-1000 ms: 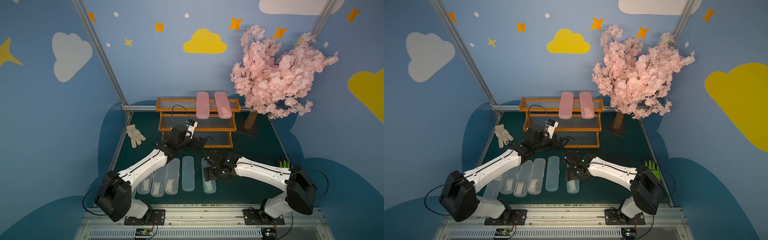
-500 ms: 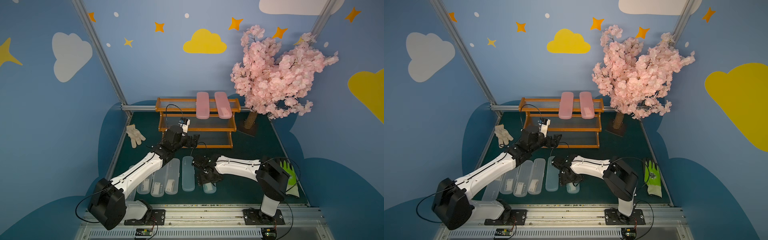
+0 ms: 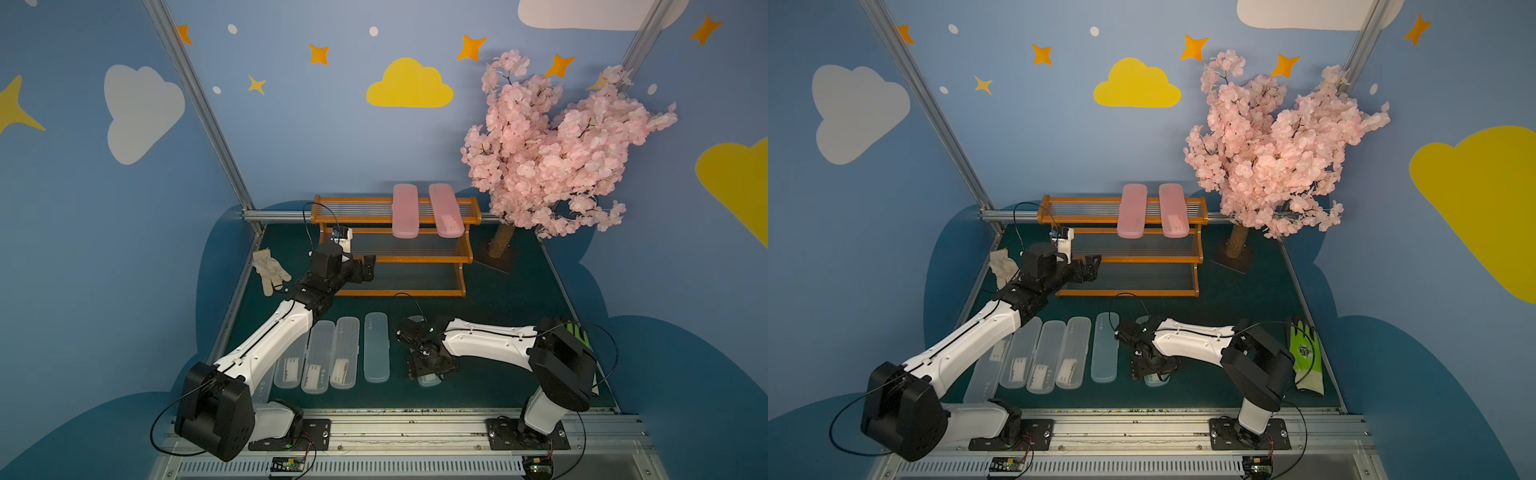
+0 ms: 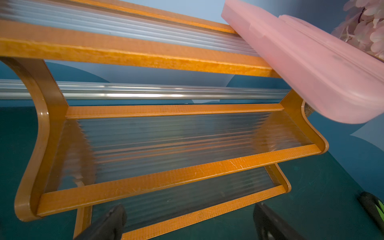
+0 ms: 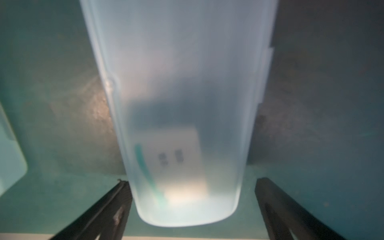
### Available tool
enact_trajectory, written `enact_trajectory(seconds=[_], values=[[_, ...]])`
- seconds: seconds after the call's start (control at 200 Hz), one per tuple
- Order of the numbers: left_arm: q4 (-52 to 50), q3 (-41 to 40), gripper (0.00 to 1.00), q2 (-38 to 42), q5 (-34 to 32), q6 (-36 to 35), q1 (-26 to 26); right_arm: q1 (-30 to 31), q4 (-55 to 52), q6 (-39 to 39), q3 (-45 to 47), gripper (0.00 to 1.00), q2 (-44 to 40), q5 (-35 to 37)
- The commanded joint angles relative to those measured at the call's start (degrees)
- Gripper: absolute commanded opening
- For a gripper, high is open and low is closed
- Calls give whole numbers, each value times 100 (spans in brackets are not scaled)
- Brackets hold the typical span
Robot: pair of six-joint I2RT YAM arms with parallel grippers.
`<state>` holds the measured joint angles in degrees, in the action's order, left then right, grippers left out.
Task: Place the pencil cases on the shelf according to color
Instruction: Pick up the pencil case from the center of the board.
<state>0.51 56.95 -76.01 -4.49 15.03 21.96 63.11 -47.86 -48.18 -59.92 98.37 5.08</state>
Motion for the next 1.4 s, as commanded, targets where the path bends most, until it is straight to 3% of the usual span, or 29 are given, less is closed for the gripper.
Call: enact_trajectory(seconds=[0.0,0.26,0.436,0.701,0.921,1.232,1.327,1.397], values=[[45,18,100,95,1,32,-49,105,66,-112,128,98,44,-114],[37,35,100,95,33,66,-136,231,240,-173,213,93,243,-13],[-5,65,100,156,74,81,-222,316,330,-152,253,81,202,248],[-251,224,100,183,-197,-142,-218,498,-42,-332,312,74,-480,972],[-1770,894,100,315,-337,228,-231,503,-616,-185,175,73,-1351,1287],[-3098,342,100,1634,-3,855,-205,461,-996,13,1,72,-2452,1349],[-3285,246,100,1714,646,927,-112,451,-958,-162,-19,72,-2682,1668],[-3507,247,100,1638,621,1011,133,389,-846,-1,-97,73,-2778,1784]])
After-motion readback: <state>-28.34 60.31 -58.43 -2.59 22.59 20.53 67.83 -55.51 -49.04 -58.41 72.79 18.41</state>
